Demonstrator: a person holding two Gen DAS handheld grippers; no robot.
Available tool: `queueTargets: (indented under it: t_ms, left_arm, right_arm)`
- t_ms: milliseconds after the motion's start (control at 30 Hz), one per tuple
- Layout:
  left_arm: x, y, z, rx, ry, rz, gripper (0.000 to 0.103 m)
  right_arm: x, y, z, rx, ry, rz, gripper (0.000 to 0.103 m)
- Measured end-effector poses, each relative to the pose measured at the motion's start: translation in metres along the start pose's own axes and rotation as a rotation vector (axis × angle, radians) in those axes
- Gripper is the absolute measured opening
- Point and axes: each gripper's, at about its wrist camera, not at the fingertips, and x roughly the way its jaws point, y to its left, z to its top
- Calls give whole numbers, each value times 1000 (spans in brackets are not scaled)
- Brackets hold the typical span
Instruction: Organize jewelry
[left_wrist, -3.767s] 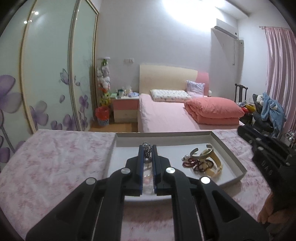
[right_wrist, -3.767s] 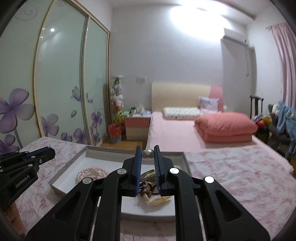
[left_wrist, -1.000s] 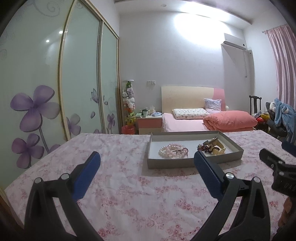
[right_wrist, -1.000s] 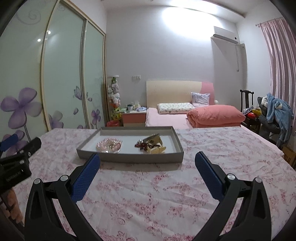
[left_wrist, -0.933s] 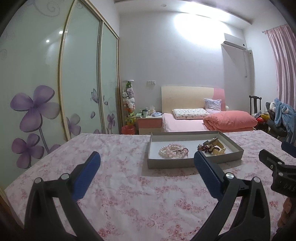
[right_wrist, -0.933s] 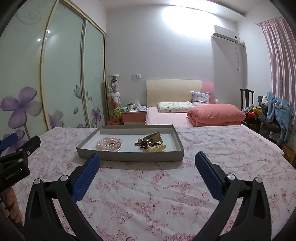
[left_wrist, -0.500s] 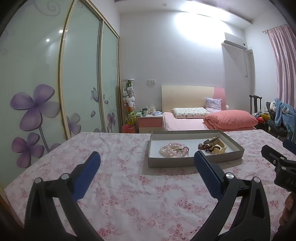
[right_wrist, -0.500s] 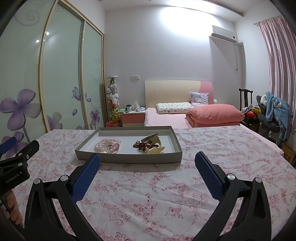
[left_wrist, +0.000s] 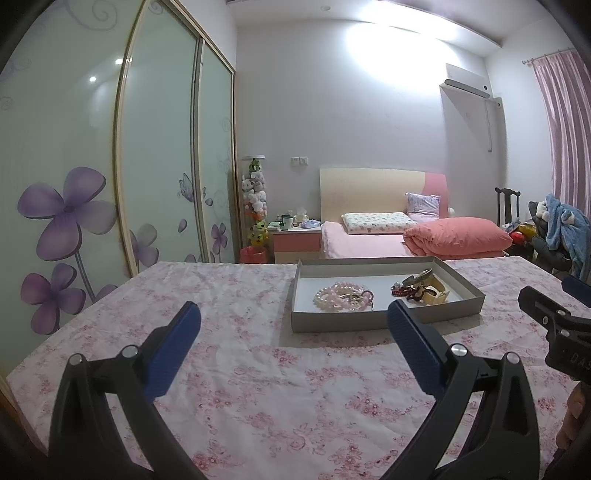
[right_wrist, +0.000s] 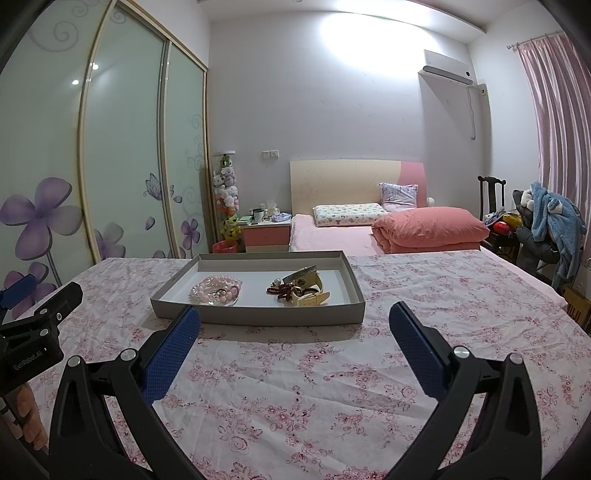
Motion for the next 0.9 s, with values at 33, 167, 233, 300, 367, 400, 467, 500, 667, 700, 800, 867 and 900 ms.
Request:
queueTargets:
  t_ms: [33, 167, 233, 300, 367, 400, 467, 500, 667, 700, 800, 867, 900]
  left_arm:
    - [0, 0, 0, 0, 0, -1, 99]
    - [0, 0, 0, 0, 1, 0, 99]
    - [0, 0, 0, -1, 1, 0, 99]
    - [0, 0, 0, -1, 2, -1, 99]
    - [0, -1, 0, 0, 2, -2, 99]
    - [0, -1, -1, 1, 2, -2, 99]
    - [0, -2, -1, 1, 2, -3, 99]
    - [0, -2, -2, 1, 2, -3, 99]
    - [0, -3, -3, 0, 4, -5, 99]
    - [0, -3, -3, 1, 4, -4, 99]
    - [0, -4, -4, 2, 5, -6, 99]
    - [0, -6, -5, 2, 6, -6, 99]
    - [0, -5, -5, 2, 6, -6, 99]
  right_arm:
    - [0, 0, 0, 0, 0, 1, 101]
    - [0, 0, 0, 1, 1, 1, 101]
    - [0, 0, 0, 1, 1, 1, 101]
    - [0, 0, 0, 1, 1, 1, 101]
    - [1, 0, 0, 2, 2, 1, 101]
    - [0, -1, 0, 2, 2, 1, 101]
    - [0, 0, 0, 2, 2, 2, 101]
    - [1, 0, 0, 2, 3, 3, 101]
    - [1, 1, 0, 2, 5, 4, 101]
    - [1, 2, 0, 2, 5, 4, 101]
    - [1, 2, 0, 3, 6, 4, 101]
    - [1, 1, 0, 2, 5, 4, 101]
    - [1, 2, 0, 2, 5, 3, 101]
